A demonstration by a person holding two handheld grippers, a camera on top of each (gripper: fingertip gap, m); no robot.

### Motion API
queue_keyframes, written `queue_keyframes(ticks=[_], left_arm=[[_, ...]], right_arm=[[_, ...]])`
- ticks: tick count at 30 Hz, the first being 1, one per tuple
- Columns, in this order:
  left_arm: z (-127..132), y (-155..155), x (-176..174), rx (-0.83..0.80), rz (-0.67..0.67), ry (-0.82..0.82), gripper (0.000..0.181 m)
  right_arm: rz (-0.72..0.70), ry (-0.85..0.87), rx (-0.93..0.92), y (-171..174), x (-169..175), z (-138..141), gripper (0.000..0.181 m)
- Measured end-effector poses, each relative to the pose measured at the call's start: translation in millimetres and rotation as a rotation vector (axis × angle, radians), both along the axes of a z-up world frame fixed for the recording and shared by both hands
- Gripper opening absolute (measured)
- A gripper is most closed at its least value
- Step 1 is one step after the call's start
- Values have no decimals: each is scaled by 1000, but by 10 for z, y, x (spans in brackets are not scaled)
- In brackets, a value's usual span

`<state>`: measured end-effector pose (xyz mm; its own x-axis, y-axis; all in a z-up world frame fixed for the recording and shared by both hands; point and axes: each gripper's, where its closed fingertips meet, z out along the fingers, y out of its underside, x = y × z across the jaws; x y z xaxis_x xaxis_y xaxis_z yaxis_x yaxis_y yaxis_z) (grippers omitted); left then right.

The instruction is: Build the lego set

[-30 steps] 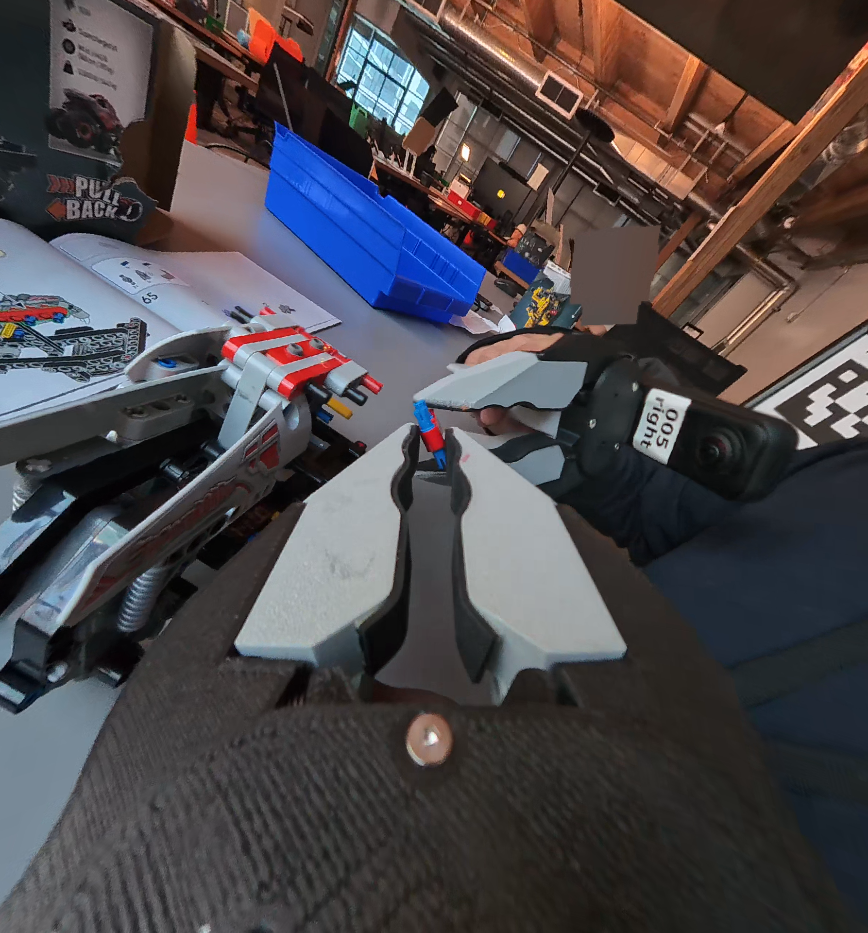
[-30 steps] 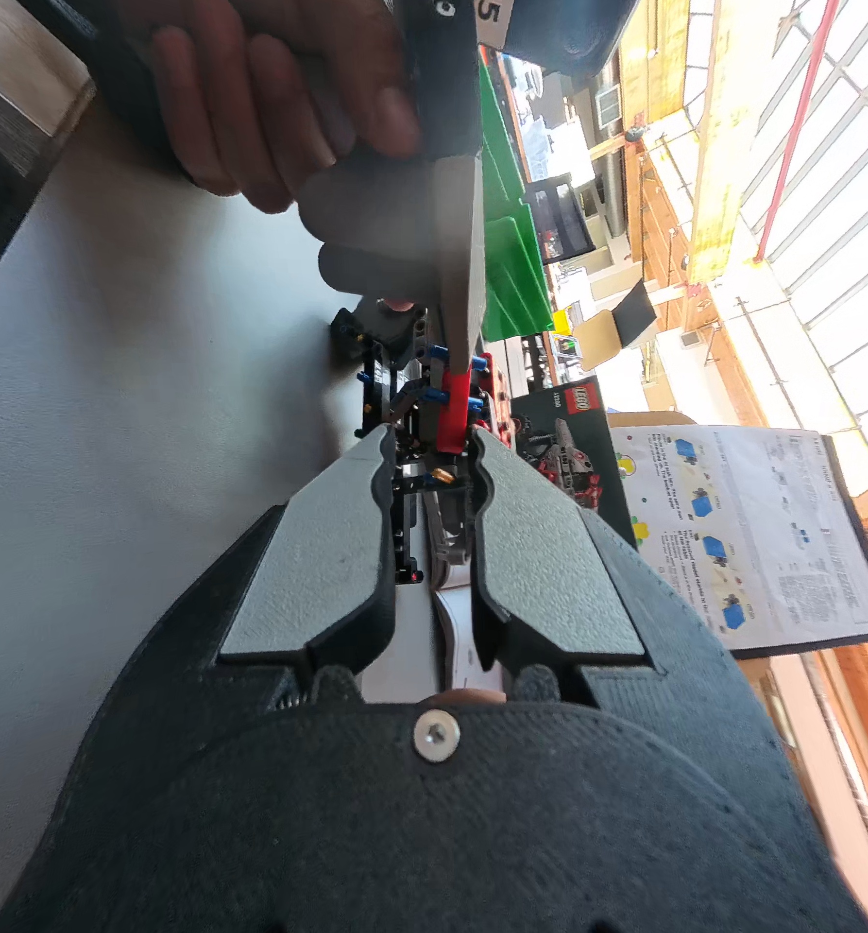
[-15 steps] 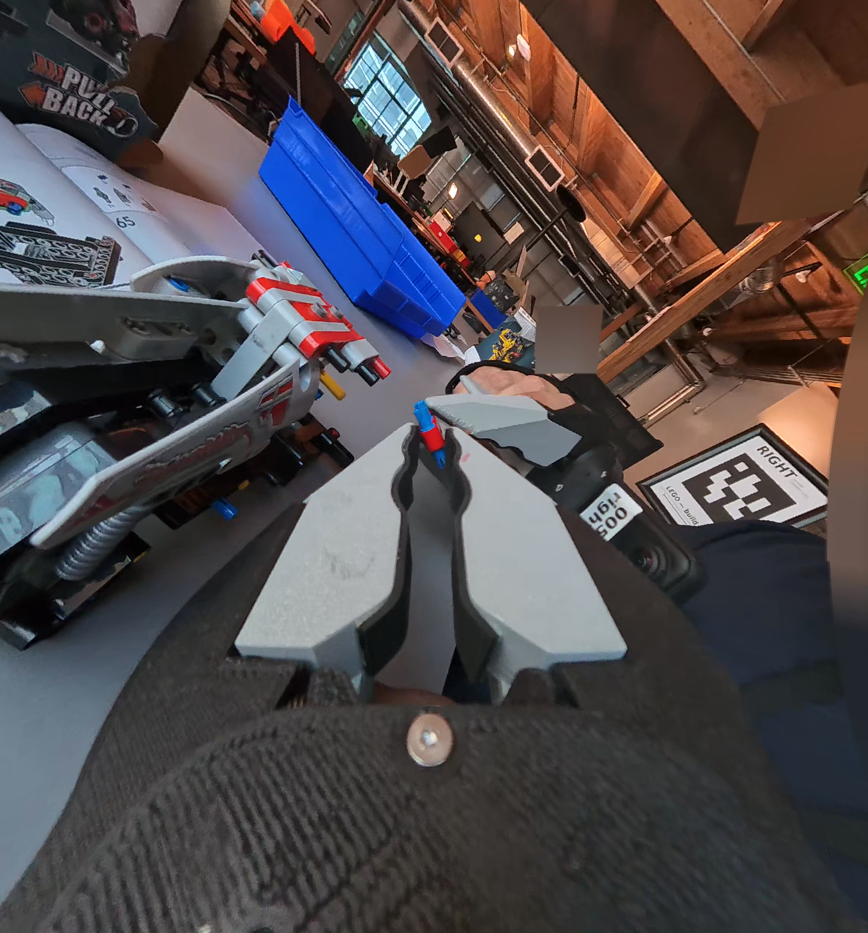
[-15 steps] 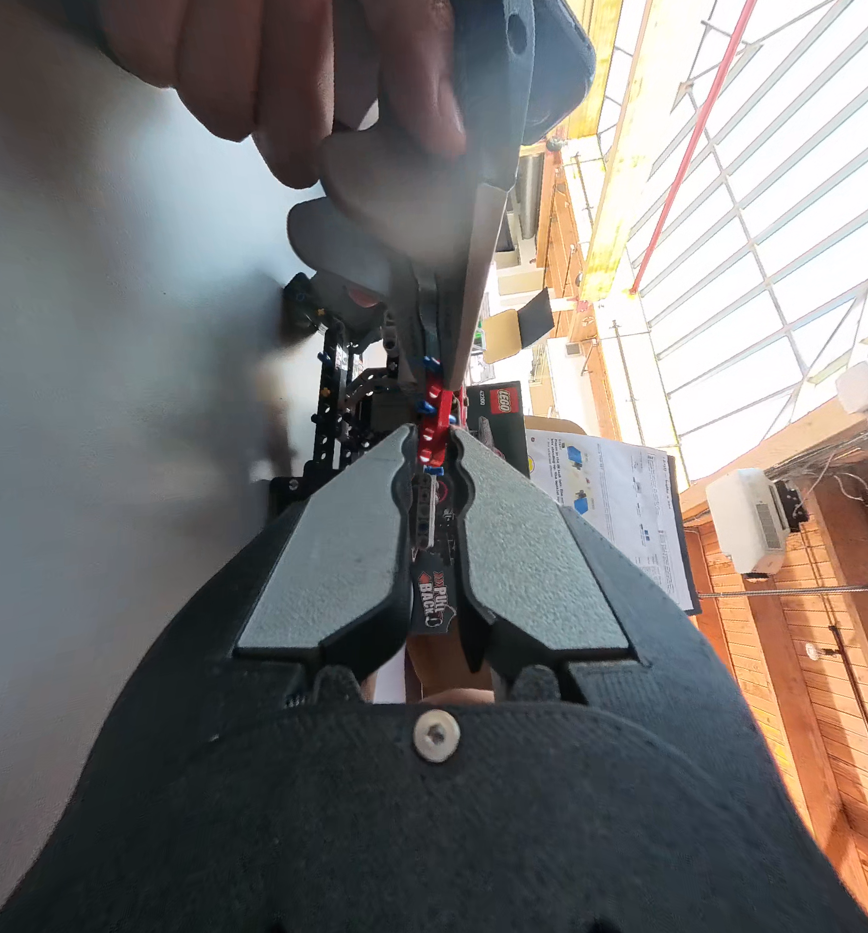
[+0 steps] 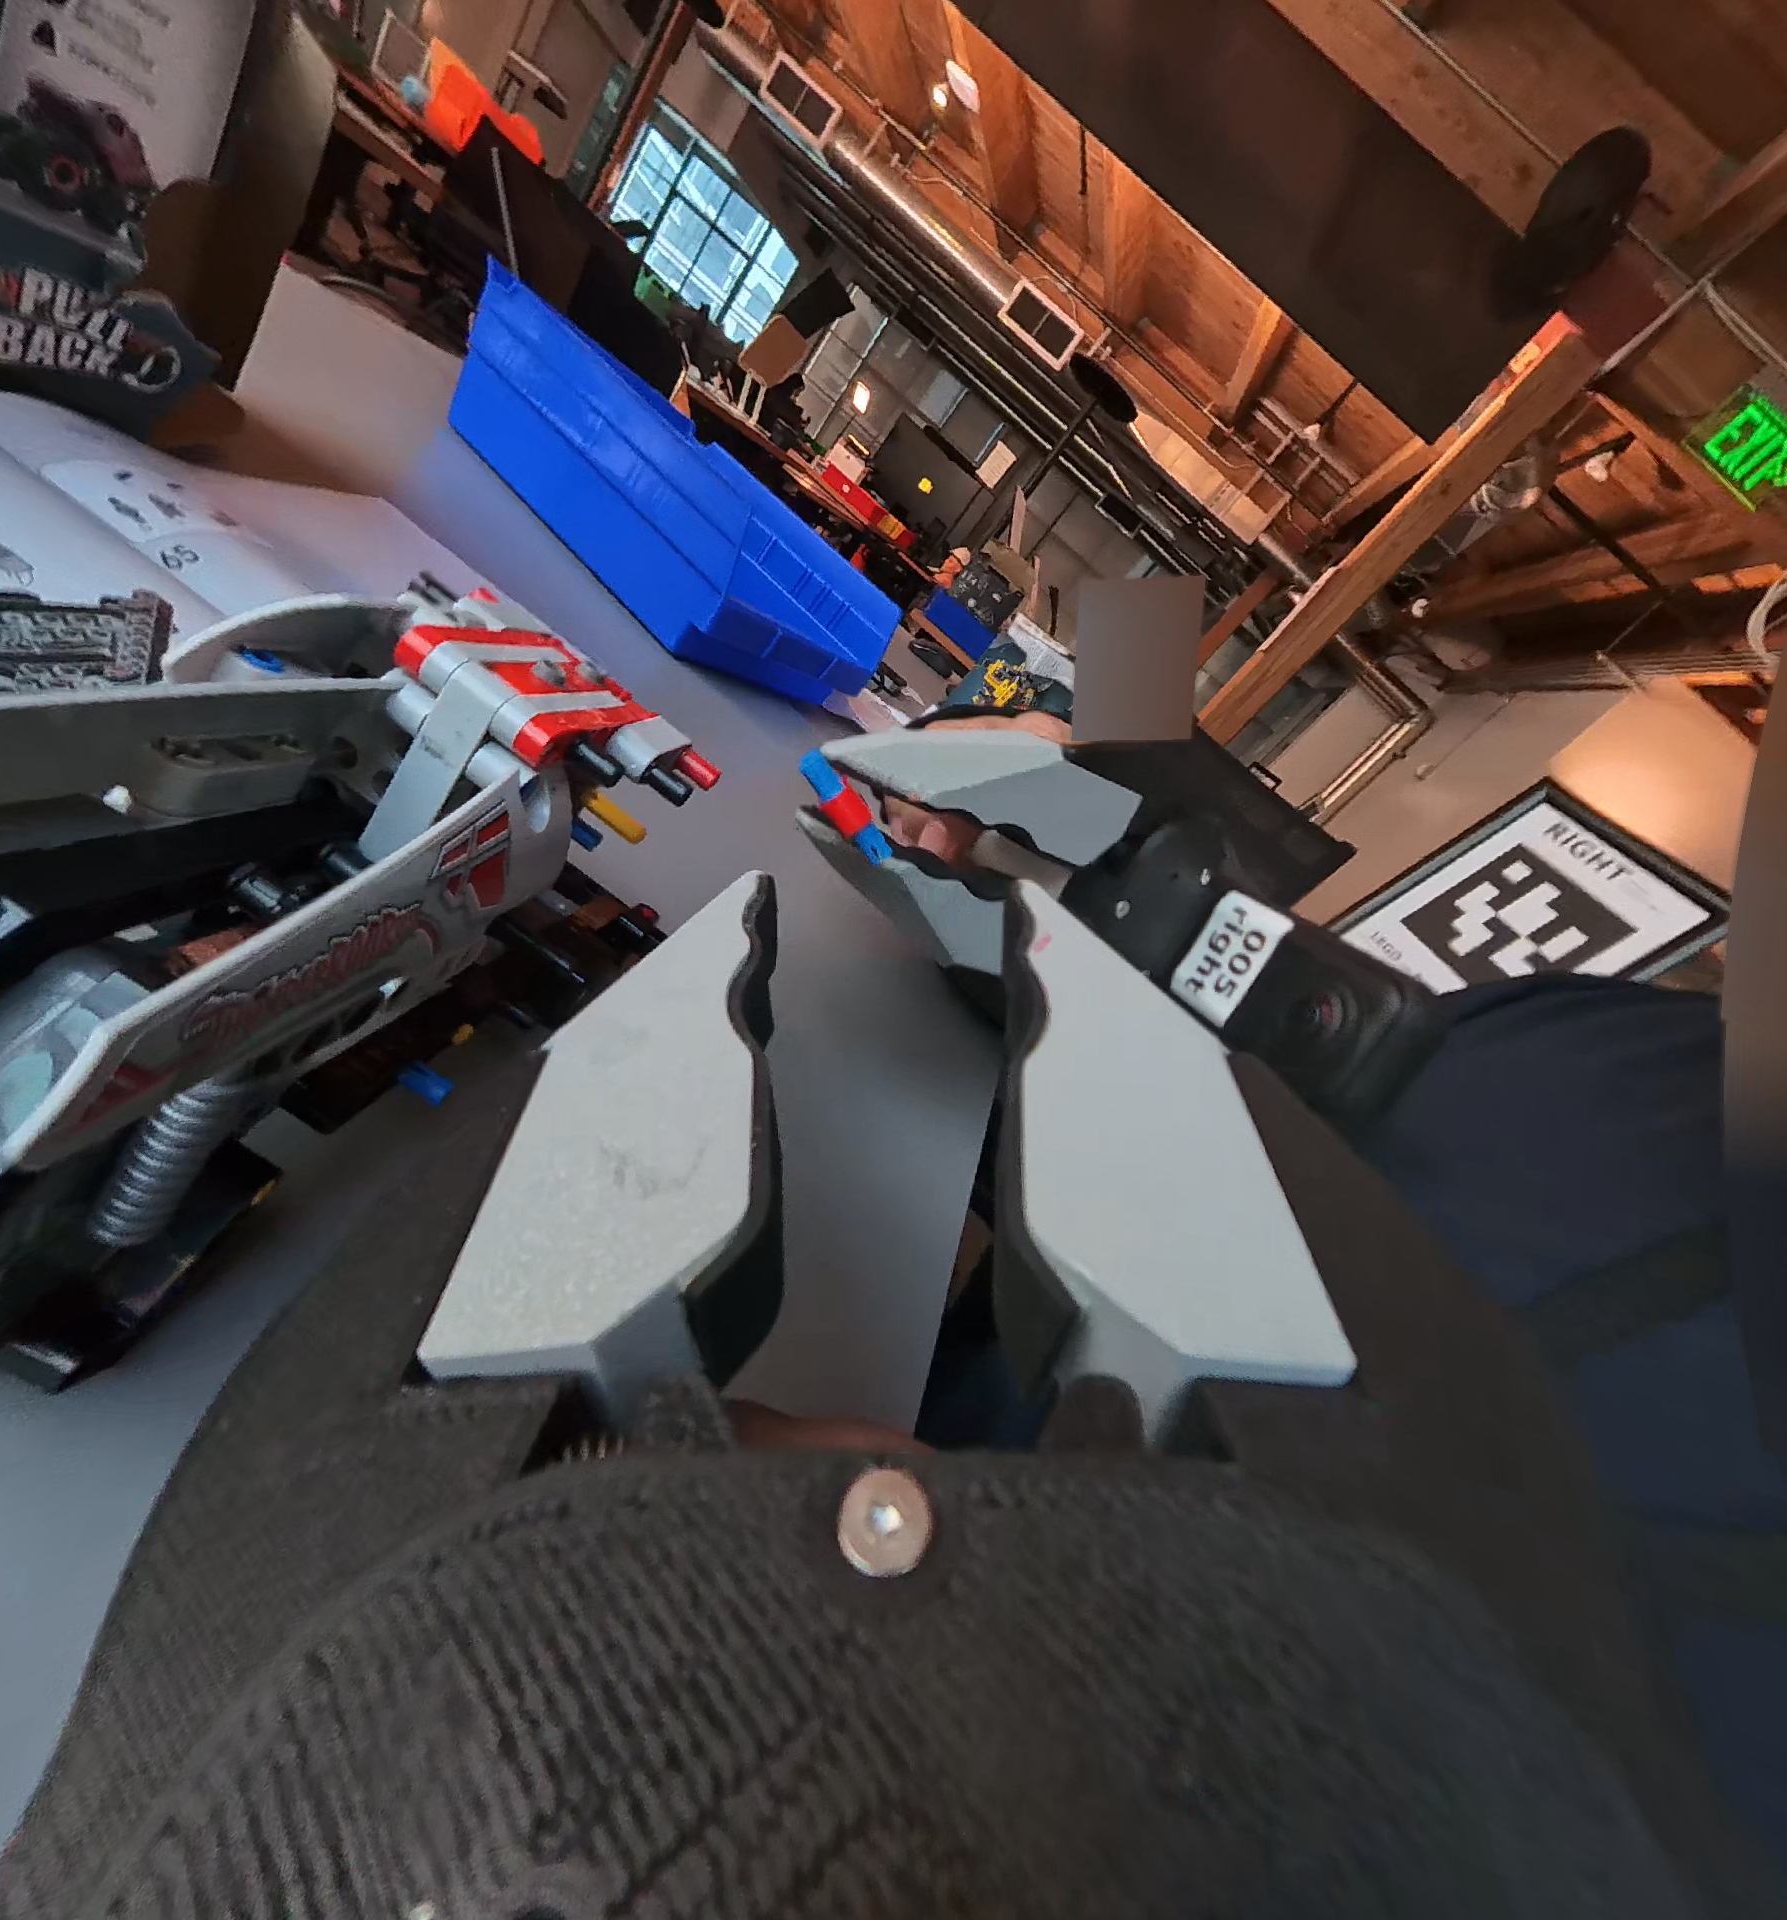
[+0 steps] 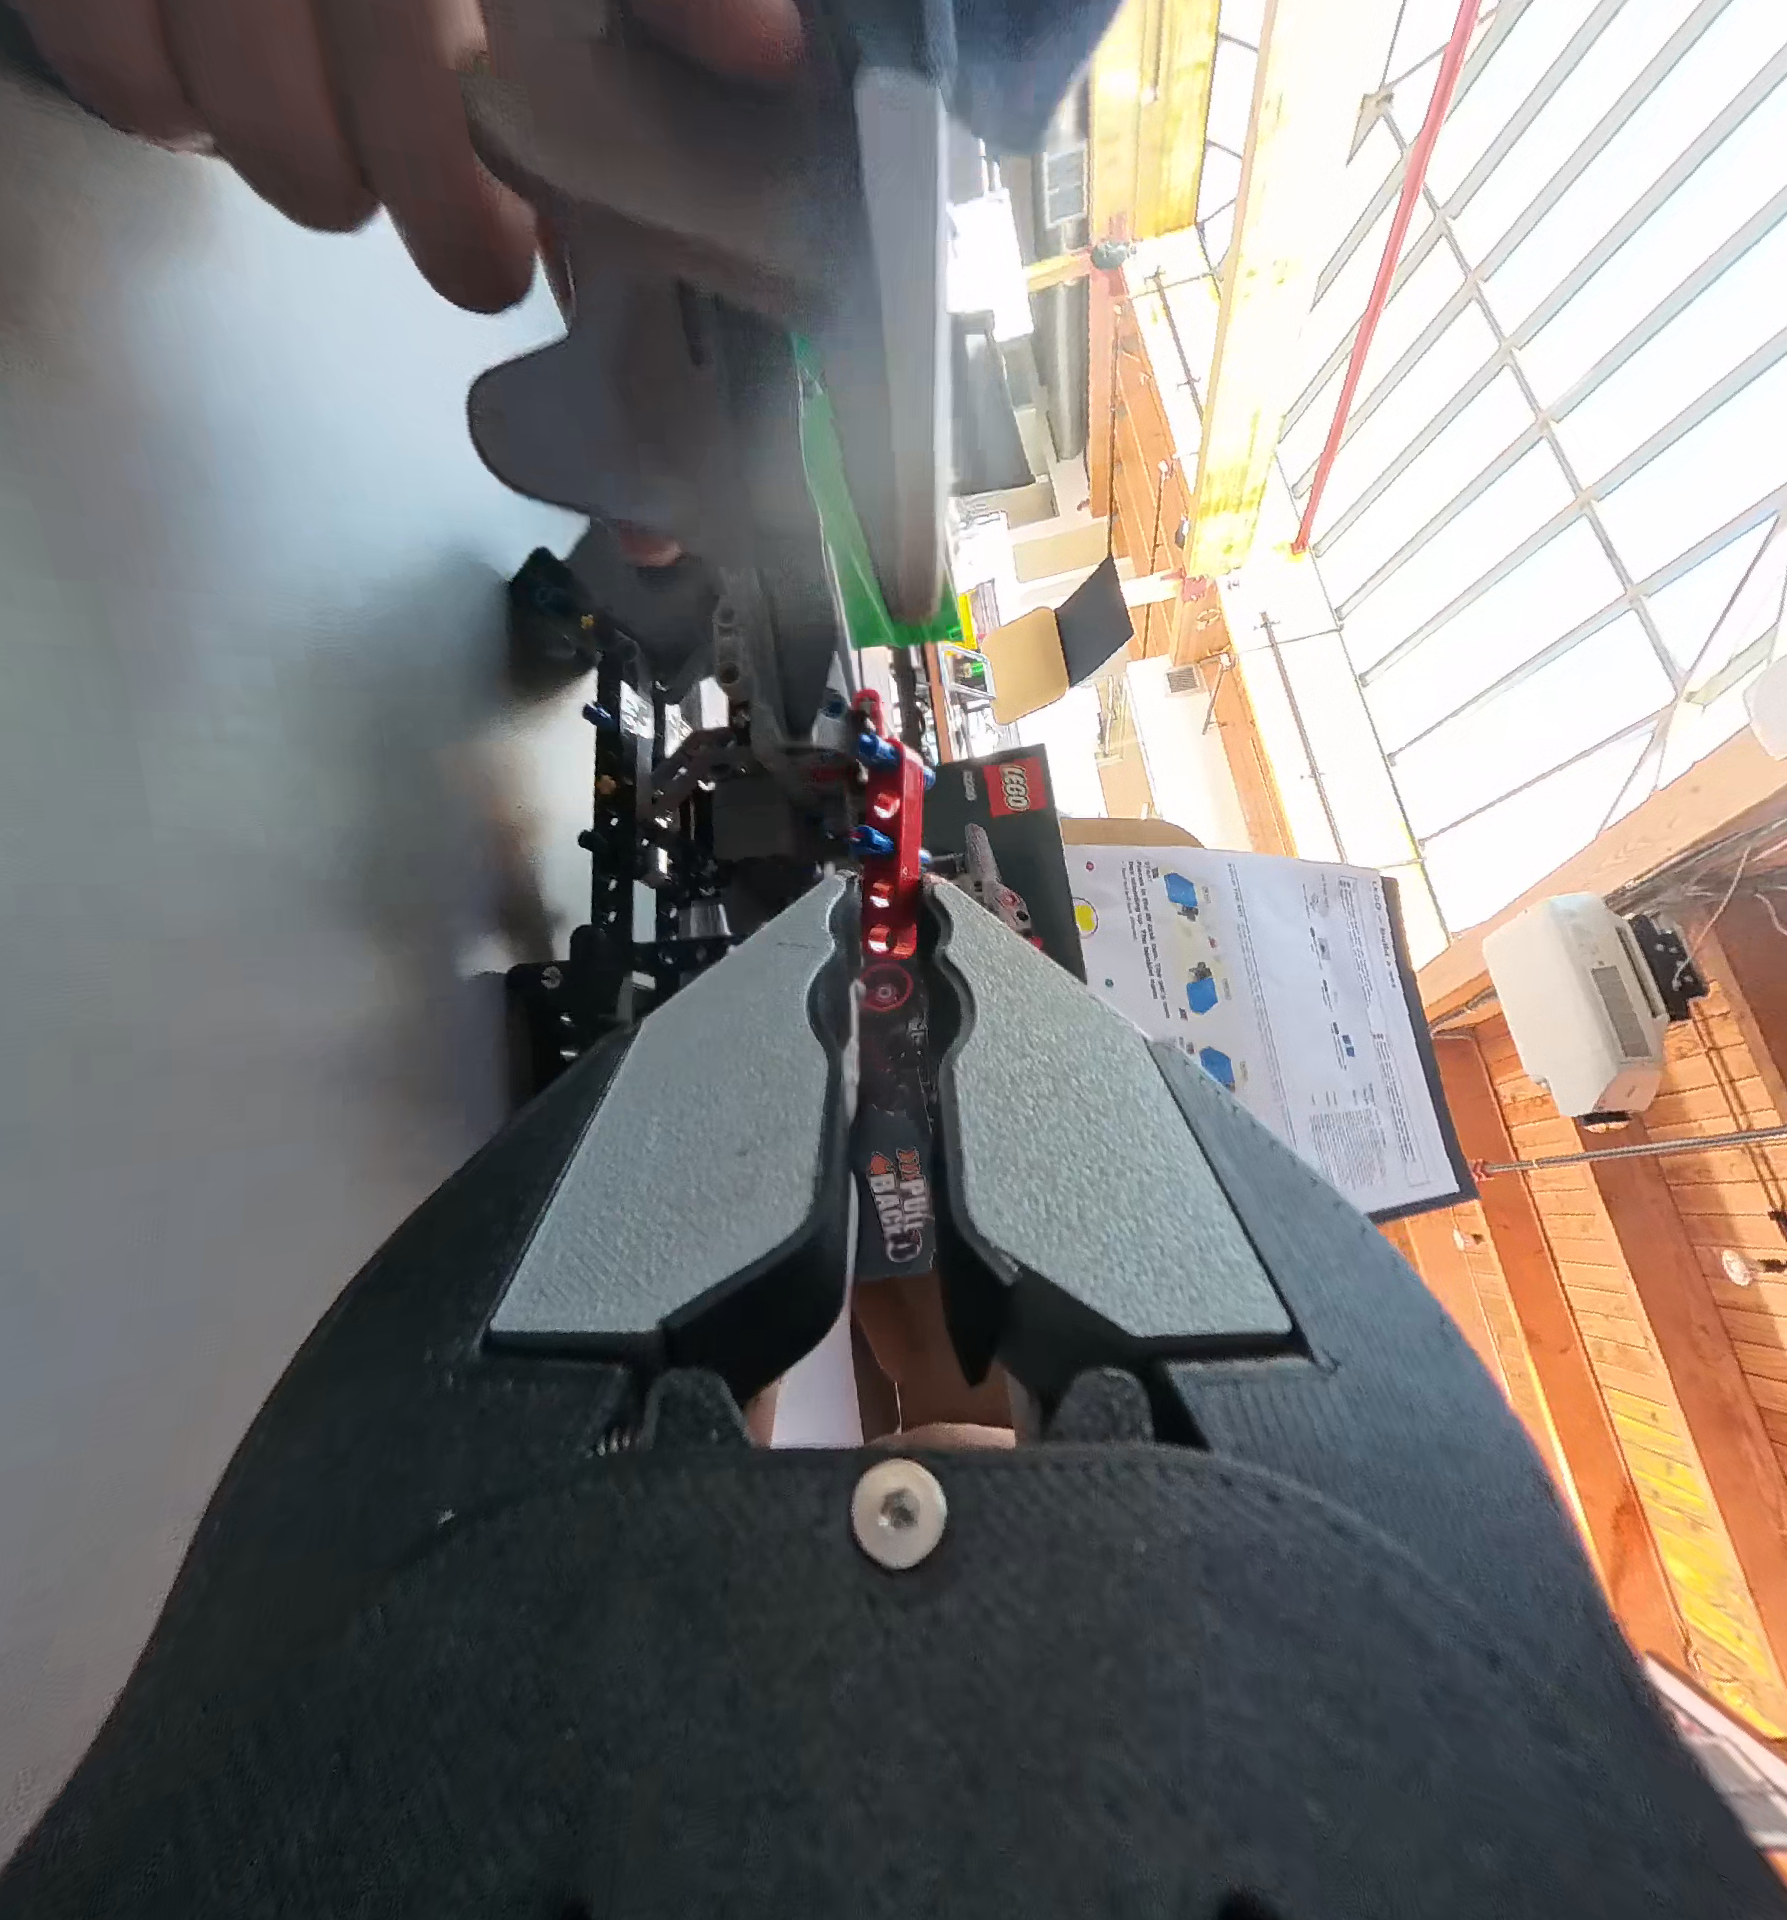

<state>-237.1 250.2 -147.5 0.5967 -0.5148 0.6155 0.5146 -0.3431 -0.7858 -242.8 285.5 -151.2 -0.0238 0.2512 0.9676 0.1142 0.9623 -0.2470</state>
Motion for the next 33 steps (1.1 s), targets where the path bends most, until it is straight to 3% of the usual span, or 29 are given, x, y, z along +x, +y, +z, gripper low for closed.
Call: queue_keyframes(ticks=[5,11,14,18,24,28,33], left_arm=[[42,-174,-139,124,45,285,39],[-92,-254,-538,236,214,823,32],[-113,-242,-707,266,303,969,28],[-22,-252,-778,300,326,888,28],[226,-301,-969,370,360,597,20],[204,-278,-934,371,344,619,21],[221,-279,-906,404,356,652,23]], right_arm=[[-17,-38,-83,134,20,-13,7],[-34,-61,-127,241,54,-3,7],[-56,-80,-149,334,72,-21,7],[-62,-85,-189,392,83,-15,7],[-71,-127,-180,402,63,-105,7],[-82,-134,-181,445,66,-117,7],[-72,-40,-325,536,115,130,7]])
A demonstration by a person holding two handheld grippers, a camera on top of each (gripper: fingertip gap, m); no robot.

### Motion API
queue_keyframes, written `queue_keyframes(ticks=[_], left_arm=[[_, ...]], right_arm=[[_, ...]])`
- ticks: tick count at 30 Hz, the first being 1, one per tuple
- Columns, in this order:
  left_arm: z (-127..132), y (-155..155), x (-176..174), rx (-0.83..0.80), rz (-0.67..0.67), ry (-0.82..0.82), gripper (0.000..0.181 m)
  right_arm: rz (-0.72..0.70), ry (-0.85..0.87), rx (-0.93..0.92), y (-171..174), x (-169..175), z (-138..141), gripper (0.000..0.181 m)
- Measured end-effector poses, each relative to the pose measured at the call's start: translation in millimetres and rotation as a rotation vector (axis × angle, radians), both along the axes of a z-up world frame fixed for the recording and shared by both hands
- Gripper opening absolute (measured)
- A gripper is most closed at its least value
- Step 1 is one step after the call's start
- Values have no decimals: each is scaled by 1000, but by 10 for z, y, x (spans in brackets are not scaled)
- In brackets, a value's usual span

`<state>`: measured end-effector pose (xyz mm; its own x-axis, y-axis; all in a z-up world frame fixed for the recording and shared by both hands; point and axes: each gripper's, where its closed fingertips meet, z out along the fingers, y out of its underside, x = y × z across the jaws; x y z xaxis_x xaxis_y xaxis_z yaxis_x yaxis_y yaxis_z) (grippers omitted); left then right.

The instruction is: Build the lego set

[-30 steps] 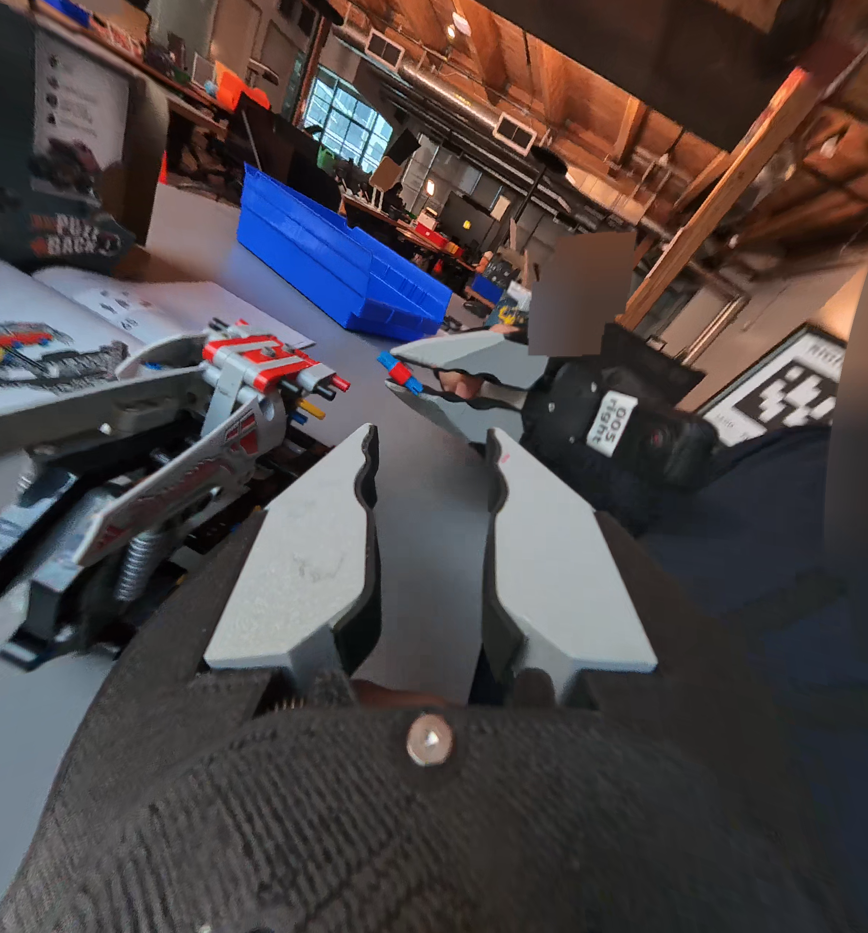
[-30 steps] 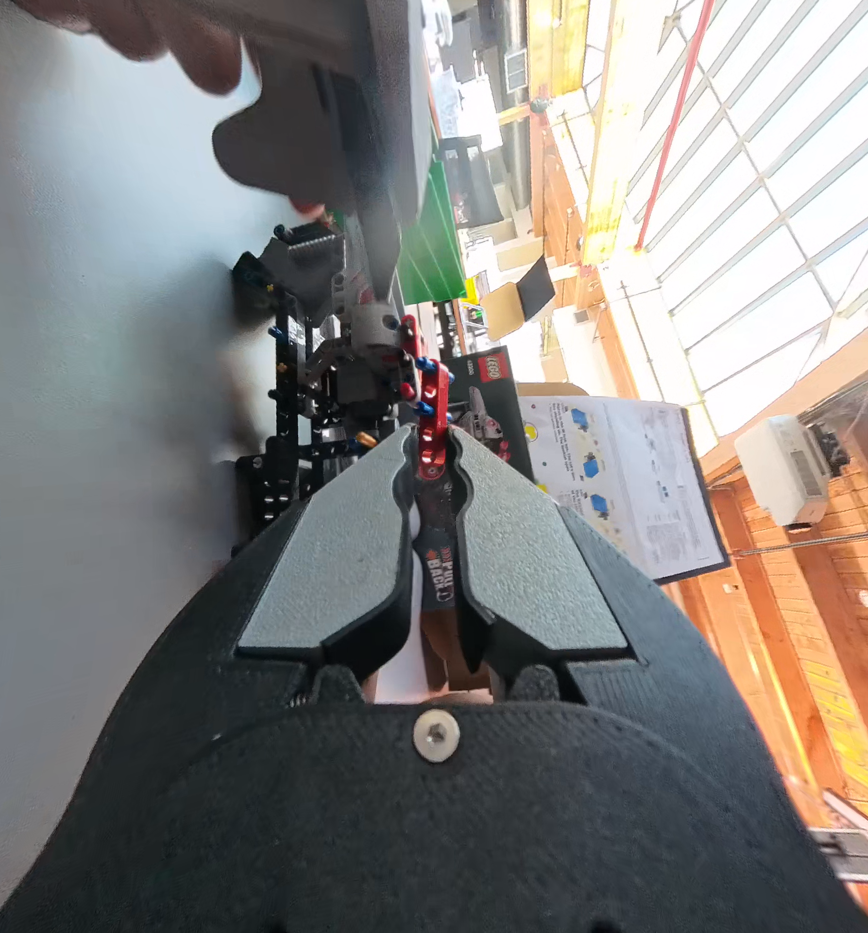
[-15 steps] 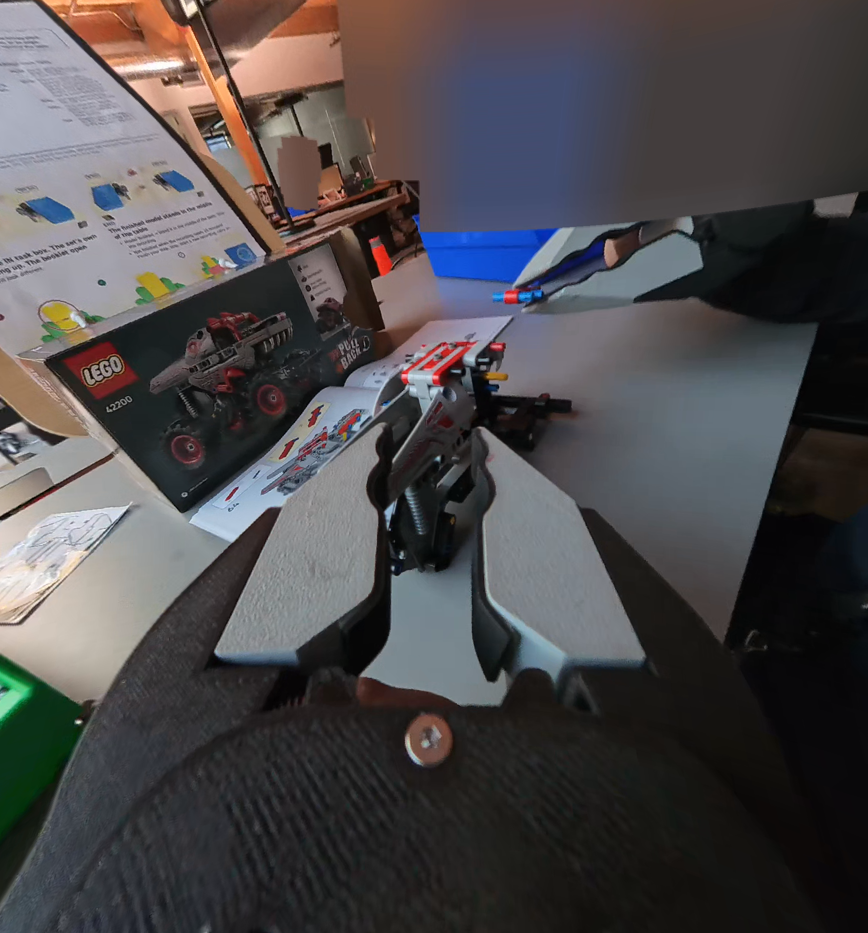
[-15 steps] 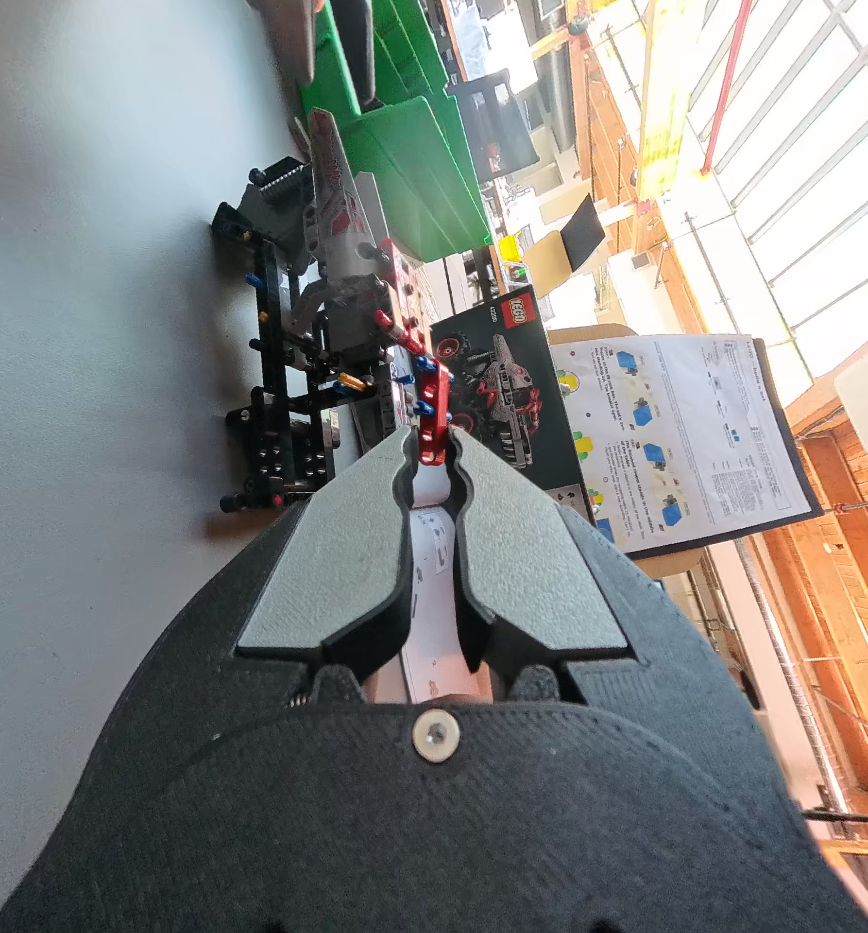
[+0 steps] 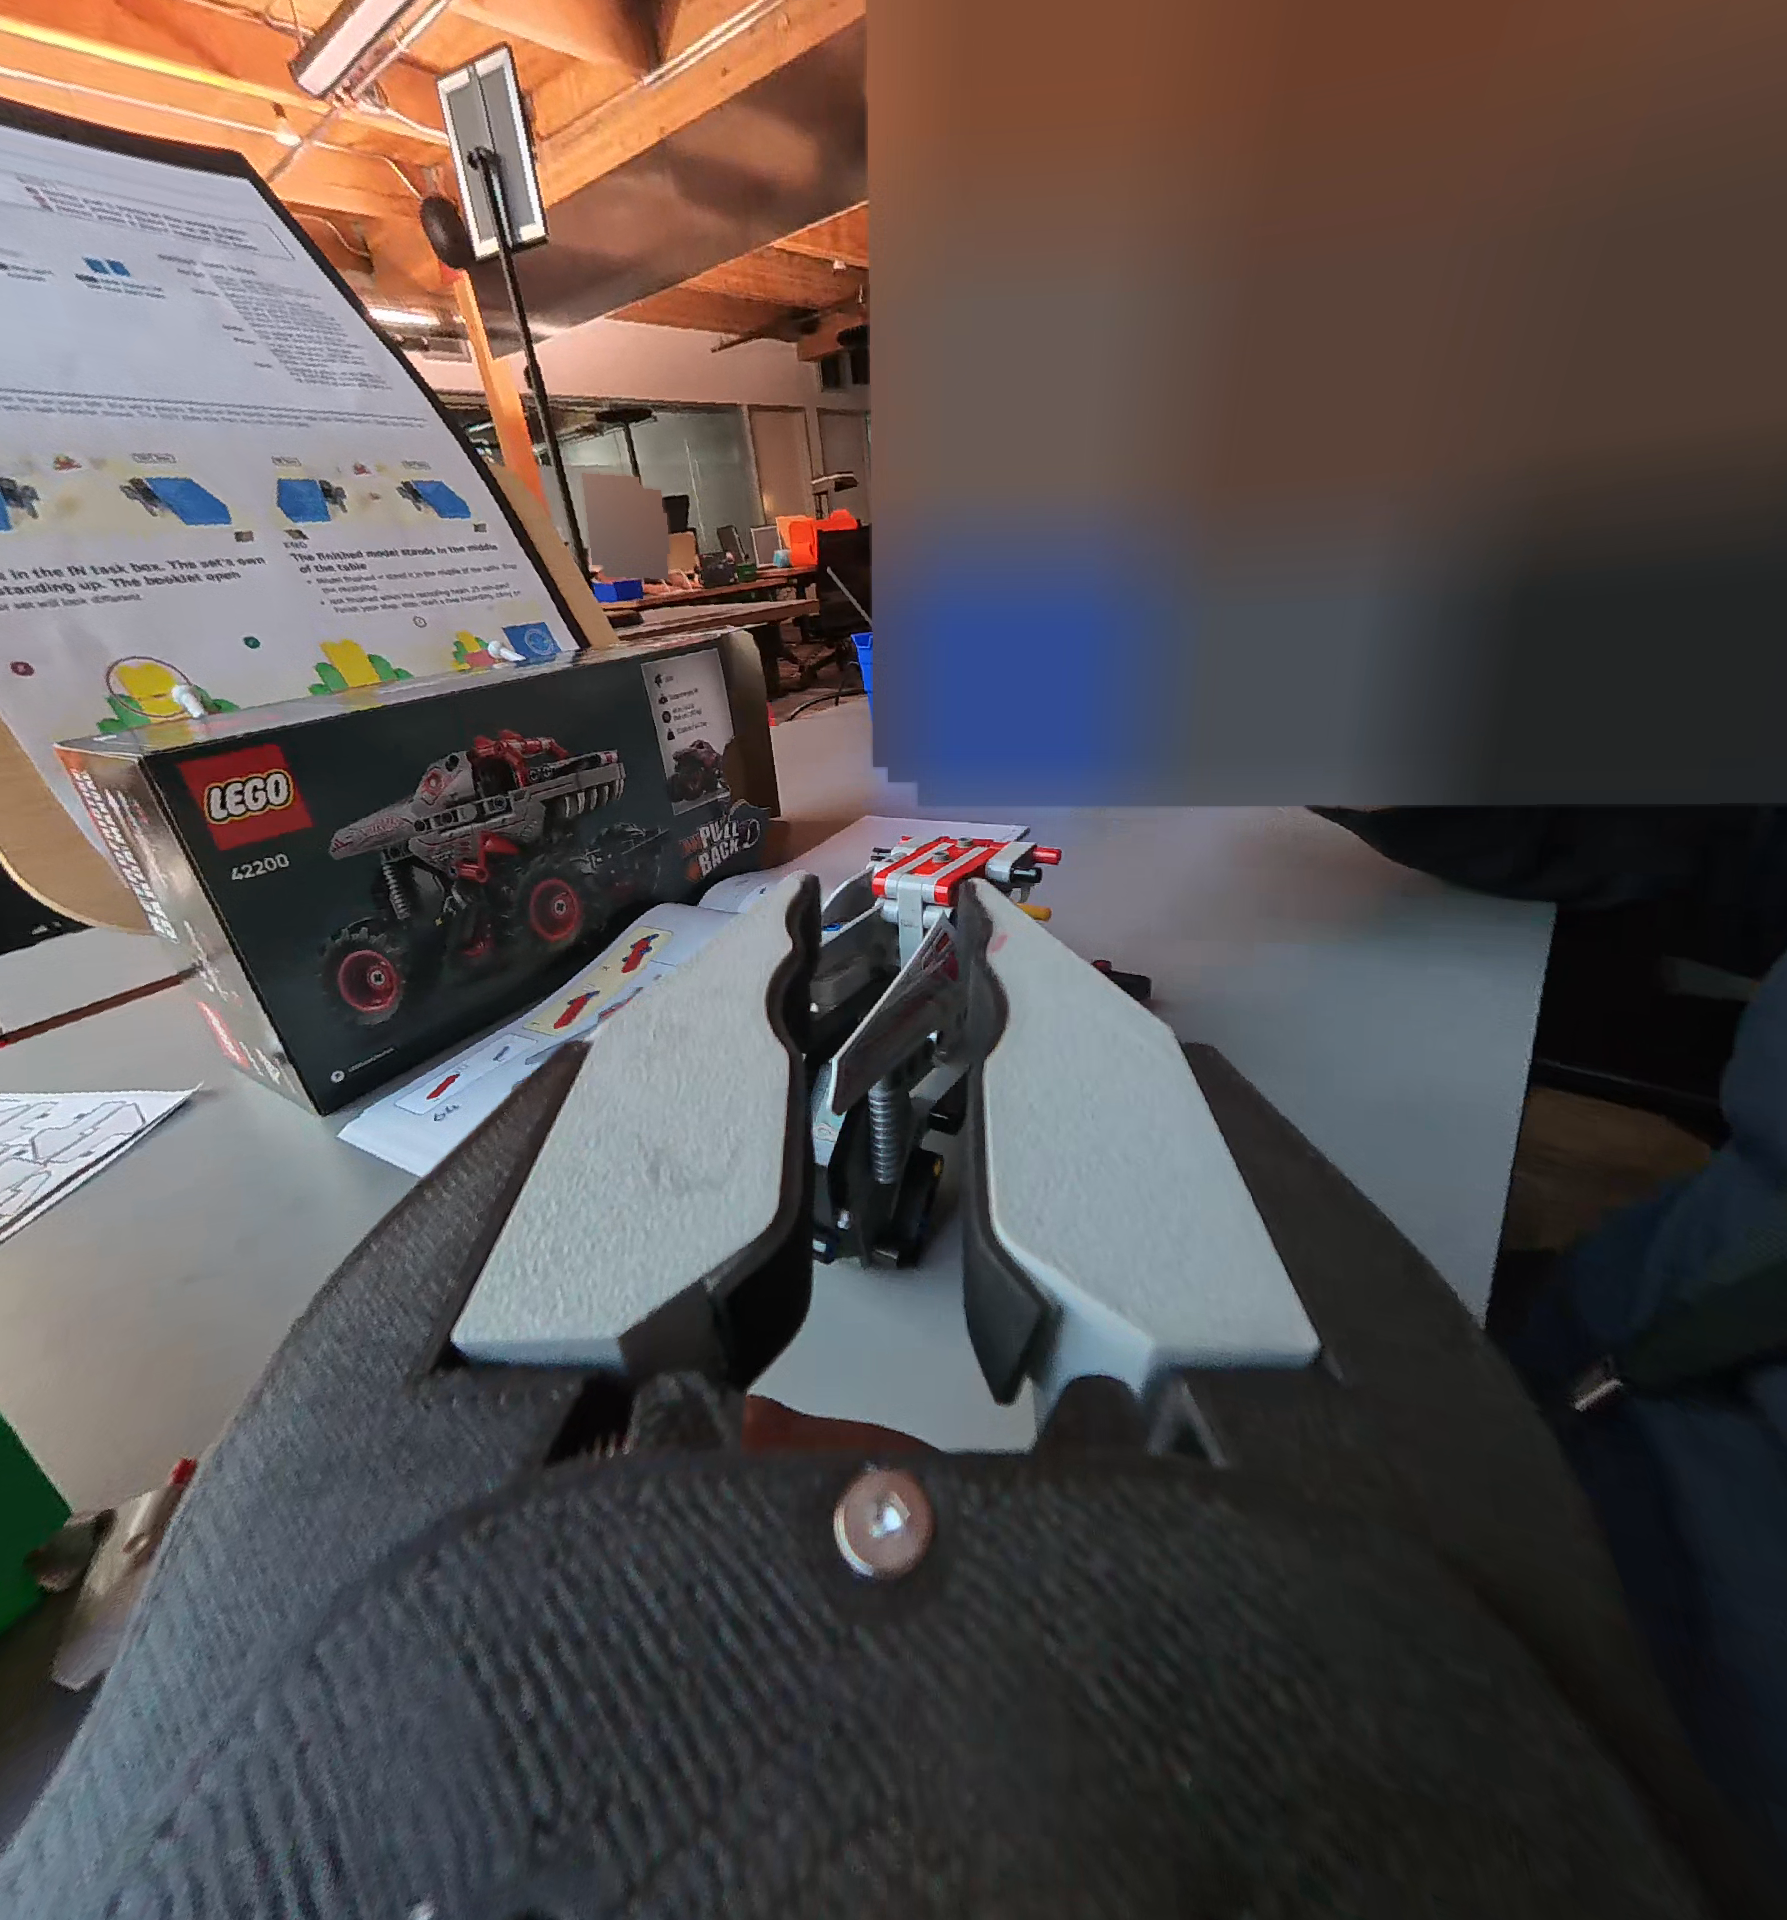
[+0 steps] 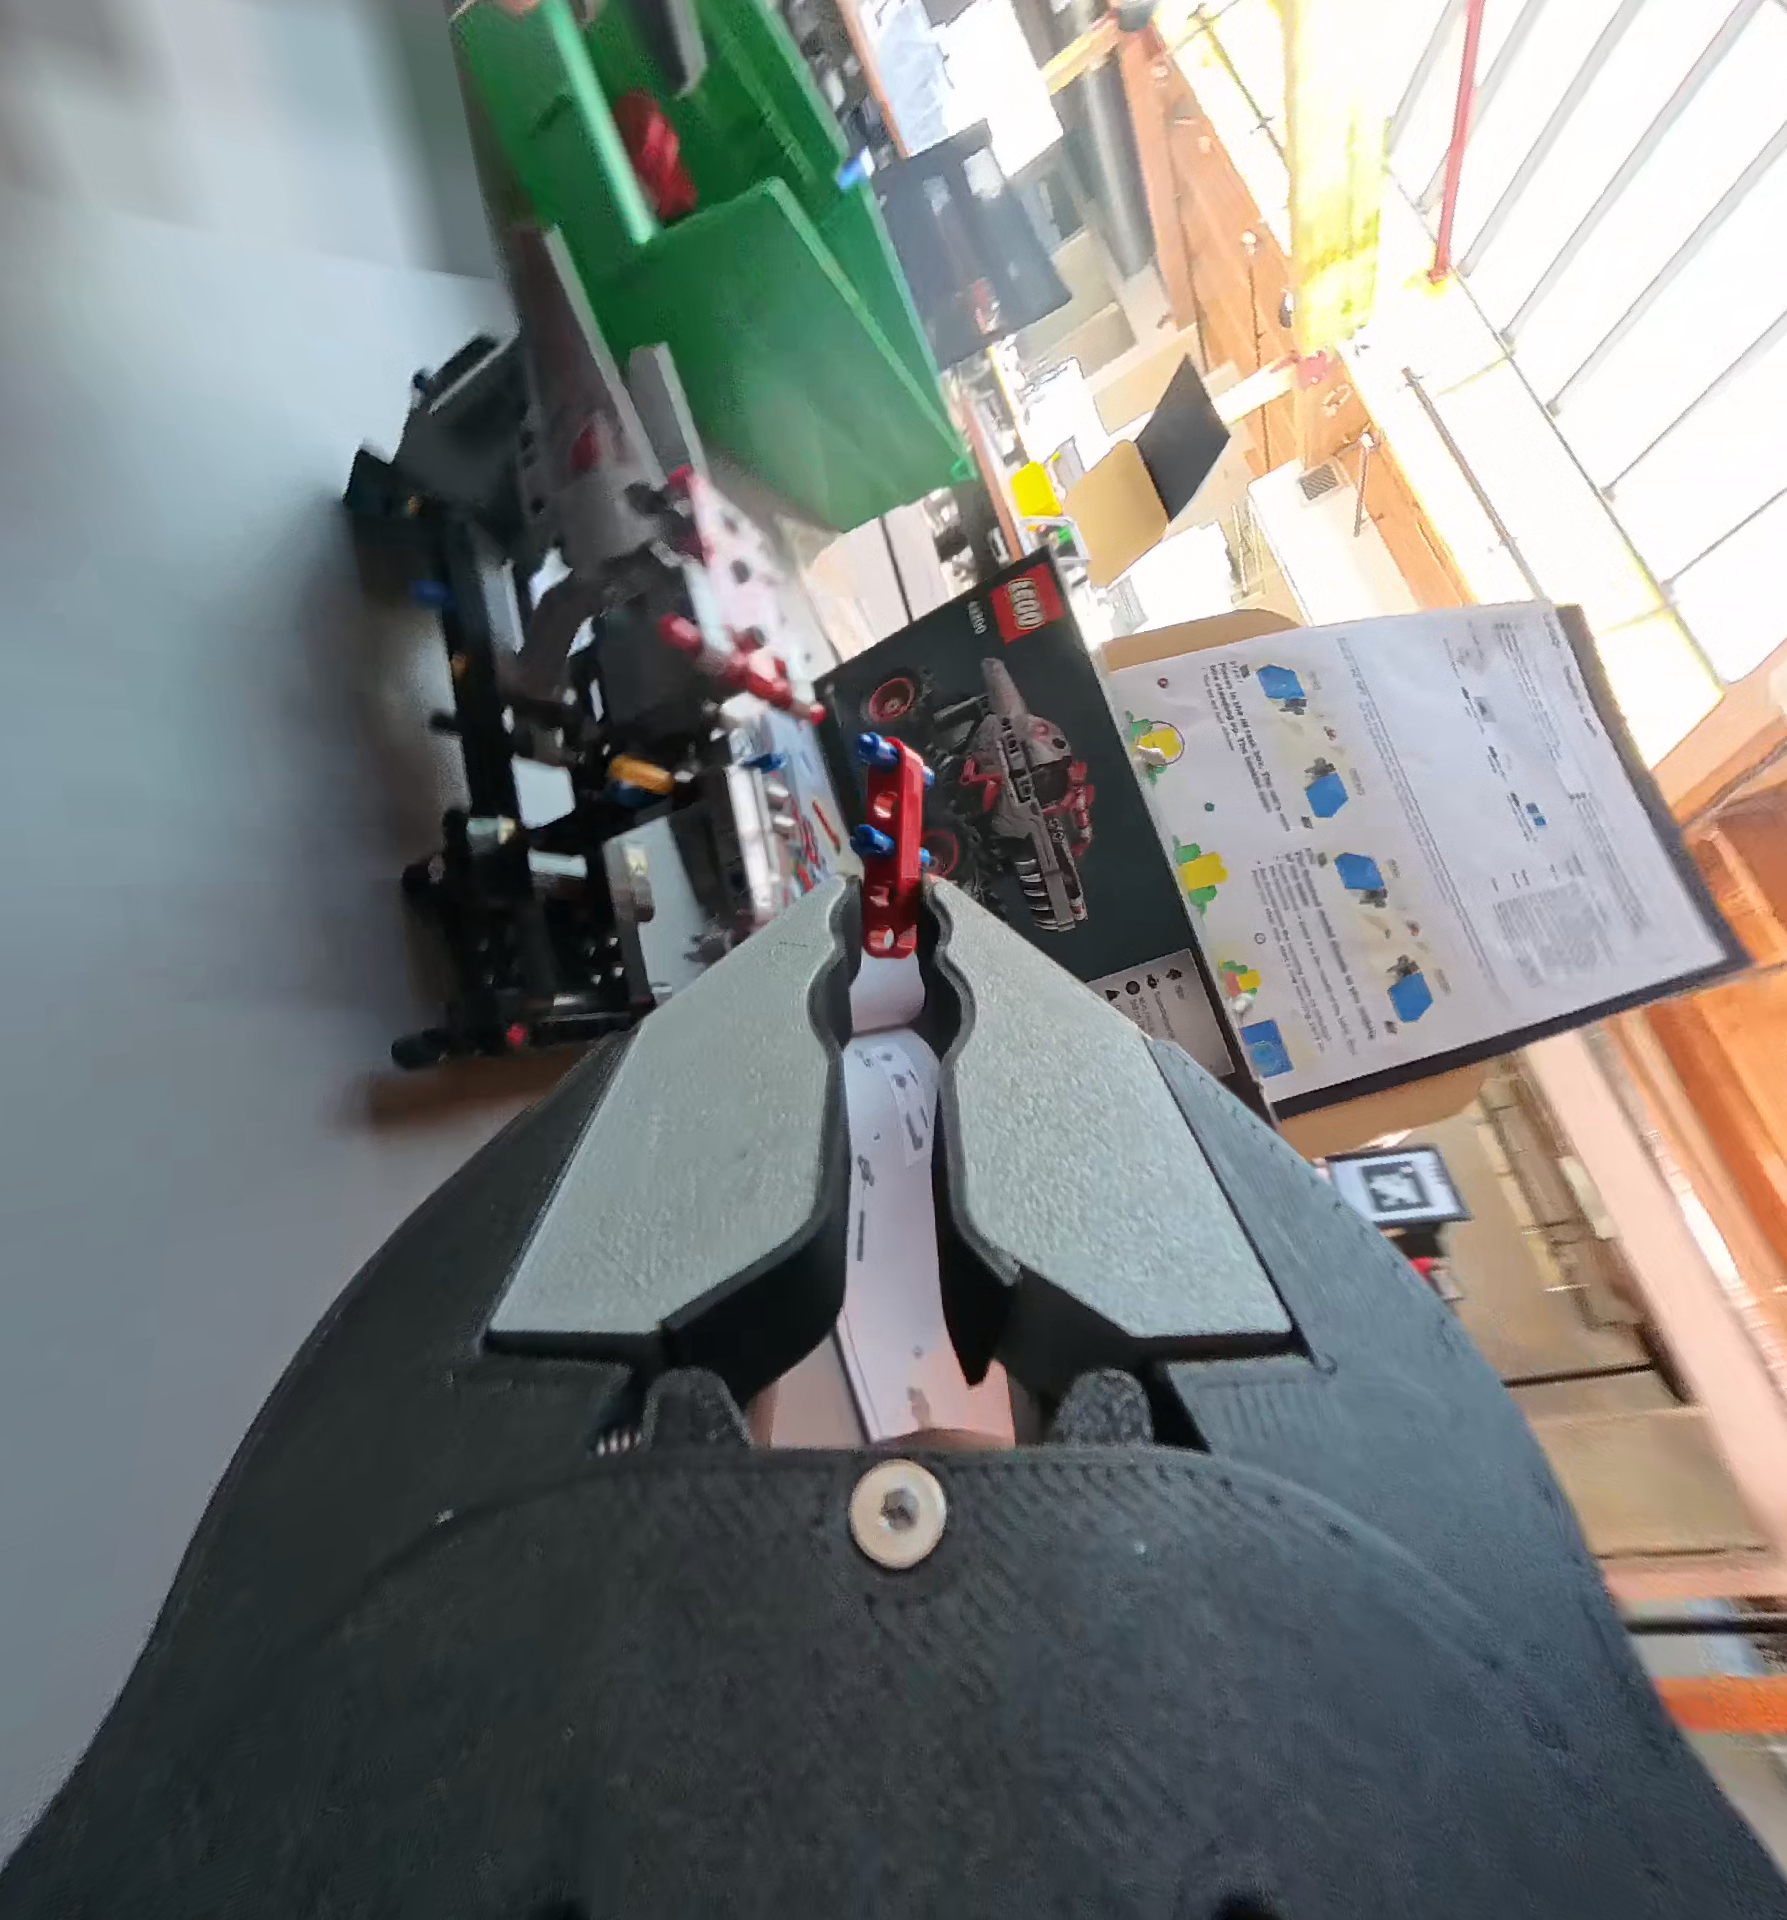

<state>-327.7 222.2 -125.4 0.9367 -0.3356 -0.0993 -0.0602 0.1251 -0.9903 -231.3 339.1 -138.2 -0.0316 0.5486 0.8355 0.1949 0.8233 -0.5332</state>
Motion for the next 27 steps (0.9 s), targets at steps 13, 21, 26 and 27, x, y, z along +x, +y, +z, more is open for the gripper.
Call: queue_keyframes(ticks=[13,21,26,27], left_arm=[[117,373,942,-243,-50,4,27],[337,232,1019,-179,-210,226,26],[86,272,896,-67,-38,775,34],[38,296,911,-42,-1,837,40]], right_arm=[[65,147,-579,-442,-38,259,7],[89,144,-560,-943,82,204,6],[98,140,-875,-860,74,178,6],[120,134,-966,-858,67,169,5]])
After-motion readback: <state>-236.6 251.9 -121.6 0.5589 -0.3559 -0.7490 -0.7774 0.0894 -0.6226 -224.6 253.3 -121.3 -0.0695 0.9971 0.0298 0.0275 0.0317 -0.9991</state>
